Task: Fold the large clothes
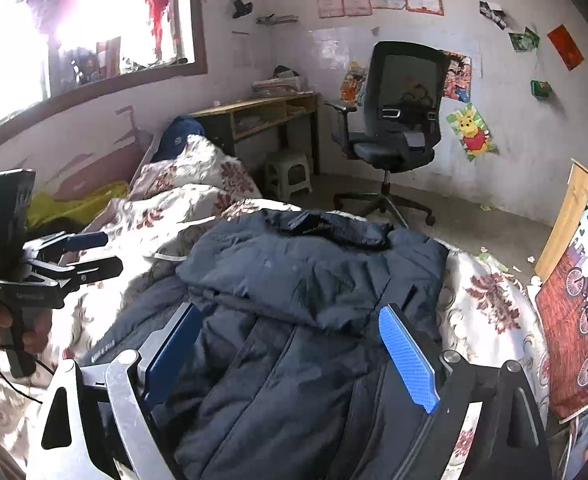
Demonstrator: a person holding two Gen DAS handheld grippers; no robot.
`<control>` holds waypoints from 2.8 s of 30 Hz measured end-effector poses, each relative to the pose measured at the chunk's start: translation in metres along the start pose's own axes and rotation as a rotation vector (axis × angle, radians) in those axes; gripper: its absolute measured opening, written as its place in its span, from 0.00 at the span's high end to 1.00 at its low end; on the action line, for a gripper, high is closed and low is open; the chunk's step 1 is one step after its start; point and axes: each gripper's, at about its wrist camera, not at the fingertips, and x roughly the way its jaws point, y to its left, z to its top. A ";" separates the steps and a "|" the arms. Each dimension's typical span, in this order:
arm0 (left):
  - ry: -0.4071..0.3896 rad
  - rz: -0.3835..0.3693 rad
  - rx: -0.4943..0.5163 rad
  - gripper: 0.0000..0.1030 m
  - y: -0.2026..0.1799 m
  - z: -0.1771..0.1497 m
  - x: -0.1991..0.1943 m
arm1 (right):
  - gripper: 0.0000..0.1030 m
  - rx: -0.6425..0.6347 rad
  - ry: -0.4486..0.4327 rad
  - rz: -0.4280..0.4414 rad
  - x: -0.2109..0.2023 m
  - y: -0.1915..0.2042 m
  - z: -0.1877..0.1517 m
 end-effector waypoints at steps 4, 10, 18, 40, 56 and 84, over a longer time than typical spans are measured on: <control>0.052 -0.011 0.028 0.07 -0.001 -0.033 0.004 | 0.12 -0.057 0.058 0.043 0.006 0.010 -0.031; 0.150 -0.053 0.073 0.07 -0.010 -0.089 0.005 | 0.12 -0.118 0.180 0.107 0.016 0.018 -0.077; 0.297 -0.084 0.070 0.07 -0.011 -0.143 -0.003 | 0.12 -0.050 0.417 0.186 0.034 0.019 -0.150; 0.334 0.026 0.454 0.07 -0.037 -0.222 -0.018 | 0.12 -0.127 0.649 0.156 0.055 0.035 -0.214; 0.383 0.045 0.629 0.07 -0.033 -0.245 -0.004 | 0.12 -0.292 0.699 0.017 0.079 0.056 -0.249; 0.275 0.219 0.558 0.39 -0.030 -0.231 -0.005 | 0.59 -0.237 0.540 -0.198 0.059 0.043 -0.245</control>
